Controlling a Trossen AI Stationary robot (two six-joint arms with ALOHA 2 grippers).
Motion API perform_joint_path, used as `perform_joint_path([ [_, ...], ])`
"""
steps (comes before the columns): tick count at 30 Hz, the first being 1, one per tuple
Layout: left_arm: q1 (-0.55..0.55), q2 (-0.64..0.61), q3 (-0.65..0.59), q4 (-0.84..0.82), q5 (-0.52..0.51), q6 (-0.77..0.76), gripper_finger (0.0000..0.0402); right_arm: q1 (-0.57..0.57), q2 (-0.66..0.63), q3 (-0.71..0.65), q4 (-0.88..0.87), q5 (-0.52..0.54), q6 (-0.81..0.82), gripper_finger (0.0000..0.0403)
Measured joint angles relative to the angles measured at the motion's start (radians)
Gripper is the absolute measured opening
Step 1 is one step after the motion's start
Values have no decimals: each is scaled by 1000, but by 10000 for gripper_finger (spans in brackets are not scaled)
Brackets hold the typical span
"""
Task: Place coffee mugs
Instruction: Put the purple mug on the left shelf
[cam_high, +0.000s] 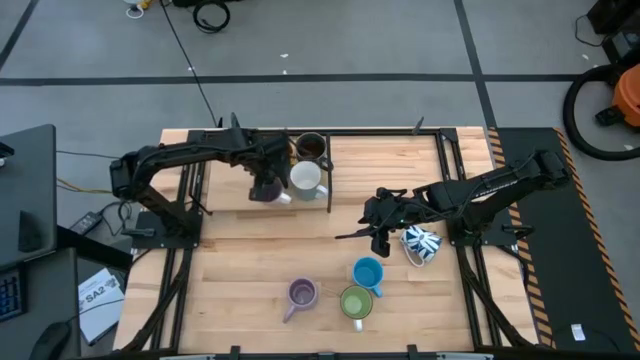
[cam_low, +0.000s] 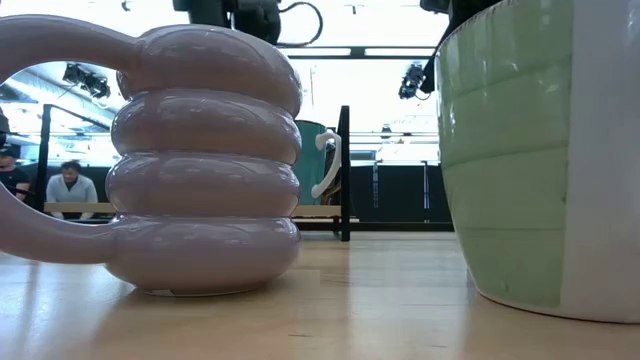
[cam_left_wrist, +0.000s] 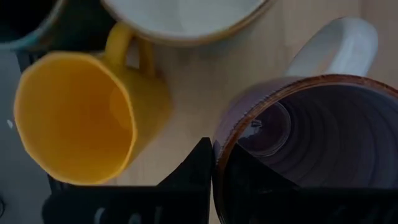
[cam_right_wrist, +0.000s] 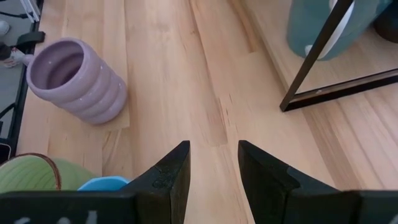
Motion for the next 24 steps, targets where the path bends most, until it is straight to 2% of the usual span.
perform_joint_path([
  [8, 48, 14, -1, 63, 54, 41, 26, 0, 0, 0, 13, 0, 0, 140],
  [24, 48, 84, -1, 100, 52, 79, 27, 0, 0, 0, 15, 0, 0, 140],
])
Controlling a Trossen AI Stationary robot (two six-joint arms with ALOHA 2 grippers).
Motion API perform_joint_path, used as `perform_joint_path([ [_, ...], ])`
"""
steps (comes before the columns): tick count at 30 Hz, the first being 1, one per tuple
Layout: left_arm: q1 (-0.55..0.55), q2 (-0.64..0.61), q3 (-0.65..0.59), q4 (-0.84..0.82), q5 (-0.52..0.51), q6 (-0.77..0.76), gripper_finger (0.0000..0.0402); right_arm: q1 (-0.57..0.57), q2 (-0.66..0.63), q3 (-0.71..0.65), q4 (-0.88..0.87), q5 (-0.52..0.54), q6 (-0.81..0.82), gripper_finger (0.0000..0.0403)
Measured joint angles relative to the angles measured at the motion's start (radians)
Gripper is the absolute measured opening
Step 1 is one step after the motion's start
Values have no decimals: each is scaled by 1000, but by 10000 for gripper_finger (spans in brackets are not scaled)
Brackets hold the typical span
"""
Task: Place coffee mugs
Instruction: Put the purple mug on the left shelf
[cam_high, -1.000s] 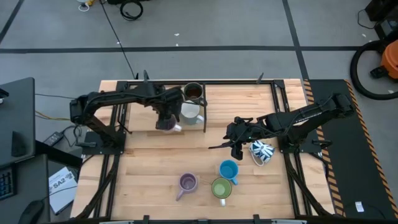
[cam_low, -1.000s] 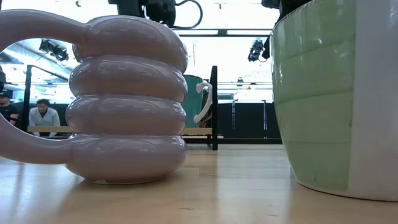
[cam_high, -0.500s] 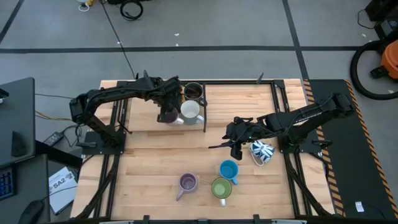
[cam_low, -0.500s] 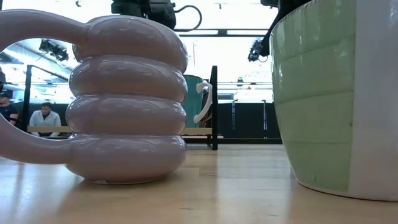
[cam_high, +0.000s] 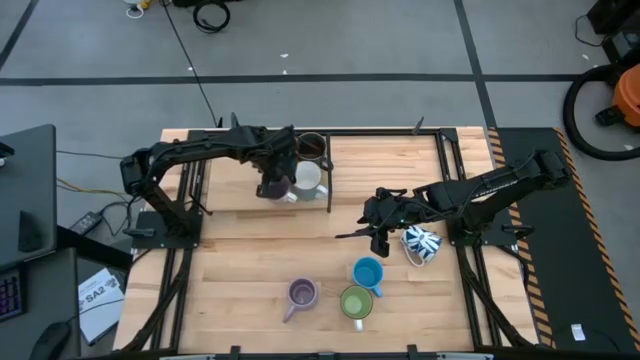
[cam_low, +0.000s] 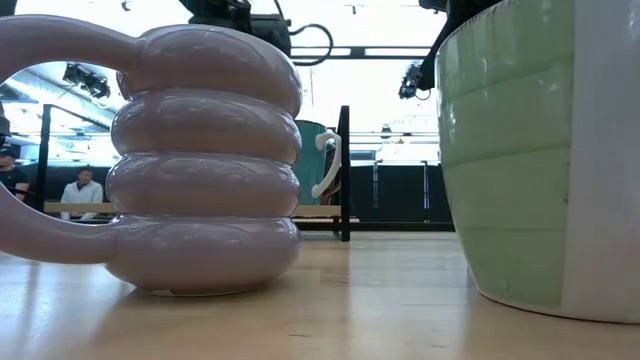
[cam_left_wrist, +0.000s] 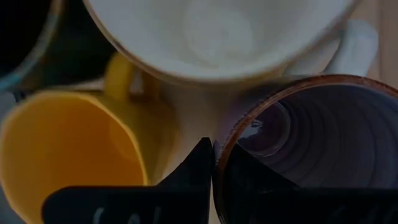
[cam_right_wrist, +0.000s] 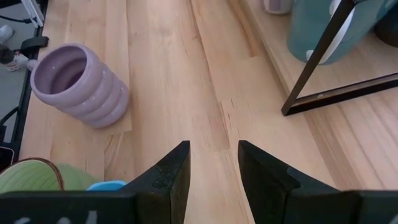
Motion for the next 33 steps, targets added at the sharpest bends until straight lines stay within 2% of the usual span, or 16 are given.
perform_joint_path([
  [12, 3, 4, 0, 15, -6, -26, 30, 0, 0, 0, 1, 0, 0, 140],
  [19, 3, 5, 0, 16, -7, -39, 55, 0, 0, 0, 1, 0, 0, 140],
  [25, 3, 5, 0, 21, -73, -38, 65, 0, 0, 0, 1, 0, 0, 140],
  [33, 3, 5, 0, 21, -96, -38, 88, 0, 0, 0, 1, 0, 0, 140],
])
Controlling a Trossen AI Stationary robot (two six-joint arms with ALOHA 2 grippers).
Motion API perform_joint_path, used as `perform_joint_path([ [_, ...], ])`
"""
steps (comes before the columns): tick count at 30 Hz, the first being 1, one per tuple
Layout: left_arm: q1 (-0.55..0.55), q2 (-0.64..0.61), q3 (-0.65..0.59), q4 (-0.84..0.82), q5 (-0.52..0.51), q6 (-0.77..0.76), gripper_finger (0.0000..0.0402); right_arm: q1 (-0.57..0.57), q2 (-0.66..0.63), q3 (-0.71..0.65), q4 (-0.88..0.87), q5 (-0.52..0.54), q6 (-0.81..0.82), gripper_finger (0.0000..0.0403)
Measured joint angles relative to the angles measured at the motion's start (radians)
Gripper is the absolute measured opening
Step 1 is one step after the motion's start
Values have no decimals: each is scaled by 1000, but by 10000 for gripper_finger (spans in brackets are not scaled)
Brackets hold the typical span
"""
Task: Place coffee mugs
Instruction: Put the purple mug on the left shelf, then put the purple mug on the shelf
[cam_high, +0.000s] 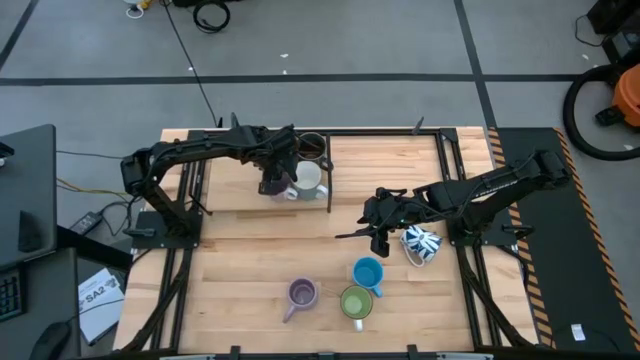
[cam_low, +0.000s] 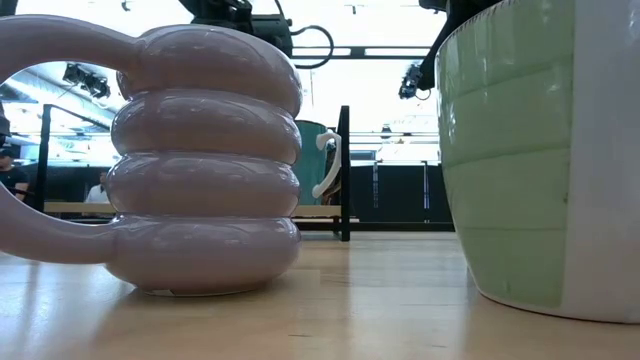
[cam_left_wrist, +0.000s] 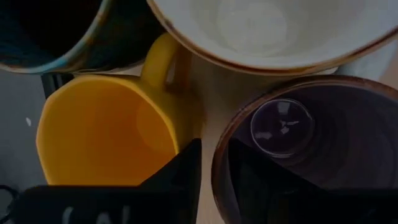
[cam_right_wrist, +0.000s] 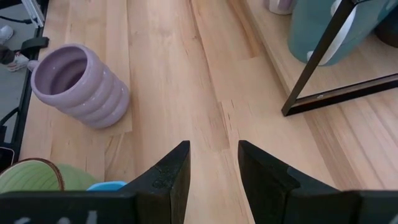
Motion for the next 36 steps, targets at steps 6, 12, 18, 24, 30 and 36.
perform_joint_path([
  [6, 0, 0, 0, 0, -14, 0, 120, 0, 0, 0, 0, 0, 0, 140],
  [12, -8, 0, 0, 0, -14, 0, 128, 0, 0, 0, 0, 0, 0, 140],
  [18, -14, -2, 0, 0, -14, -8, 128, 0, 0, 0, 0, 0, 0, 140],
  [24, -18, -9, 0, -1, -14, -27, 128, 0, 0, 0, 0, 0, 0, 140],
  [30, -18, -11, 47, -21, -14, -28, 128, 0, 0, 0, 0, 0, 0, 140],
  [36, -18, -11, 125, -55, -14, -28, 128, 0, 0, 0, 0, 0, 0, 140],
])
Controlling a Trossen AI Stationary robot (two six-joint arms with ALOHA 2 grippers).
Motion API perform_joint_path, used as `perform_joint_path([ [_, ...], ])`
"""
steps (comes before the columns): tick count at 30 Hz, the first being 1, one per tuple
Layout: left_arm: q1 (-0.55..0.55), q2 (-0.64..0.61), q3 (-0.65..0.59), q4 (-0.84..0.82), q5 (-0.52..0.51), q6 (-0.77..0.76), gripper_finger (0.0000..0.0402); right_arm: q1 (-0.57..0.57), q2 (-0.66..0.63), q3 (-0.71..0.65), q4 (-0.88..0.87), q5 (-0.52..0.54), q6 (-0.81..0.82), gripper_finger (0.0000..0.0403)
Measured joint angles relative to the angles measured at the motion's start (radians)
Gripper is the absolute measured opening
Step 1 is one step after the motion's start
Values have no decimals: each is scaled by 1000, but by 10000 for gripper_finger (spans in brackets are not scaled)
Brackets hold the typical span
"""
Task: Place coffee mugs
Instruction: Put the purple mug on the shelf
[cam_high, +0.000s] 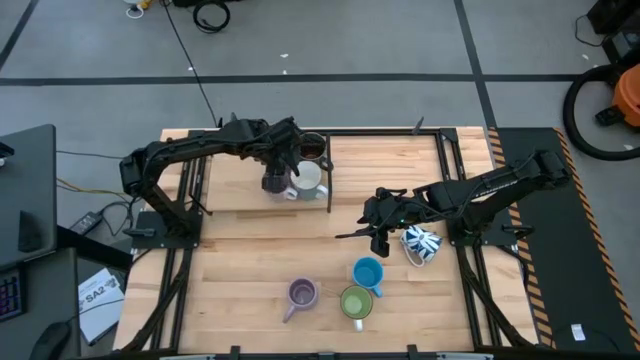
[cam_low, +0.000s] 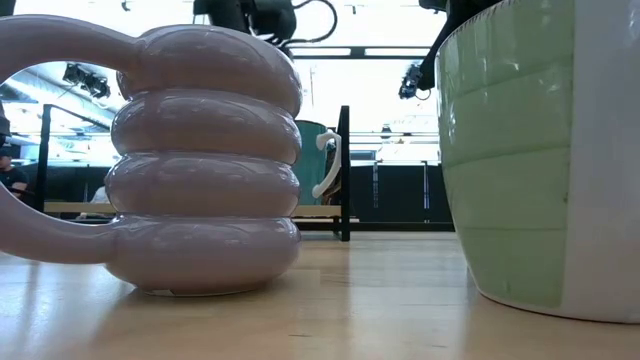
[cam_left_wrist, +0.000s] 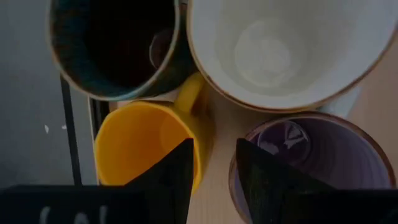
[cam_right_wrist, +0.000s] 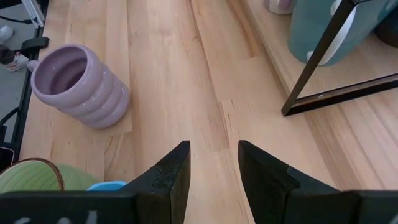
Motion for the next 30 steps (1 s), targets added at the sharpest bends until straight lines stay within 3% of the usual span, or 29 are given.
perform_joint_path([
  [4, -4, 0, 63, -40, 0, -17, 128, 0, 0, 0, 0, 0, 0, 140],
  [12, -57, 0, 175, -187, 5, -237, 128, 0, 0, 0, -2, 0, 0, 140],
  [17, -126, 0, 212, -259, 87, -350, 128, 0, 0, 0, -4, 0, -3, 140],
  [22, -234, 0, 214, -257, 166, -394, 128, 0, 0, 0, -7, 0, -3, 140],
  [30, -451, 1, 214, -104, 169, -394, 128, 0, 0, 0, -43, -47, -3, 140],
])
